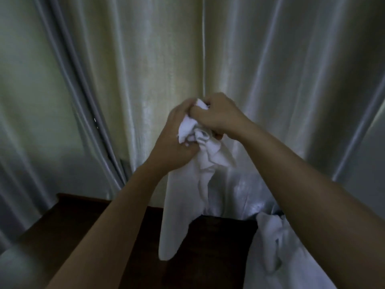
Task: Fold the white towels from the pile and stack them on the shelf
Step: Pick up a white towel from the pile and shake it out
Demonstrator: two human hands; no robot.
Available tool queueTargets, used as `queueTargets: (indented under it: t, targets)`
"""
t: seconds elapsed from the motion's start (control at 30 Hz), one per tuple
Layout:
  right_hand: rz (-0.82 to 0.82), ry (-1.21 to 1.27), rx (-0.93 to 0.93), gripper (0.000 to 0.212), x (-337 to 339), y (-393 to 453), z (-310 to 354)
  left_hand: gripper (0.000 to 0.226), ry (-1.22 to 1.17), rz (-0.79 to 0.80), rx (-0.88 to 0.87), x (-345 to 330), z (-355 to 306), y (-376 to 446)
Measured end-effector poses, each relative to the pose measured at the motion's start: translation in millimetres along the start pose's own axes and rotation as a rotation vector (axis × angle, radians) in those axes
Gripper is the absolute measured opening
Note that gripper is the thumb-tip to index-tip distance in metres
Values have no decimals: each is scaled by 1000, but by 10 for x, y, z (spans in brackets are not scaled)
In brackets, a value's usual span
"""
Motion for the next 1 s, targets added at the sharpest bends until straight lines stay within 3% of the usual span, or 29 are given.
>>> queueTargets:
  t: [0.1, 0.17, 0.23, 0.37, 0.43, 0.5, 0.67, 0.73, 0.87, 1.0]
  targets:
    - [135, -34, -98, 36, -464, 148, 32, 70, -91, 119, 52, 233, 342, -59]
    - [182, -26, -161, 46, -712, 187, 79, 48, -47, 105, -66, 510, 511, -30]
    - [185, -16, -195, 57, -948, 191, 158, 35, -14, 101, -147, 744, 726, -1]
    - [139, 62, -211, 54, -1343, 168, 264, 18, -6, 155, -158, 1005, 1091, -2]
    - [149, 100, -192, 48, -1481, 102, 294, 15, -128, 158, 9, 1116, 1309, 1]
    - [185, 87, -175, 37, -1646, 11, 305, 23, -215, 41, 171, 1319, 1527, 7]
    - [152, -26, -248, 39, -1950, -108, 53, 22, -228, -8, 192, 1545, 1595, -83]
    - [175, -175, -317, 22, -2001, -147, -112, 20, -201, -41, 199, 1625, 1612, -130]
    - [-42, -123, -444, 12, -1710, -166, -352, 24, -62, -83, 232, 1814, 1724, -89]
    - [-337, 24, -444, 7, -1210, -111, -368, 18, 244, 37, 42, 1886, 1670, 62]
Point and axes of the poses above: each hand's wrist, its own y-axis towards the middle knuckle, its own x-axis out of the back of the hand, z = x × y, the point moved 10 cm from there along y, towards the middle knuckle, and after that the axes turned 2 degrees about -x, right-handed, at the moved point
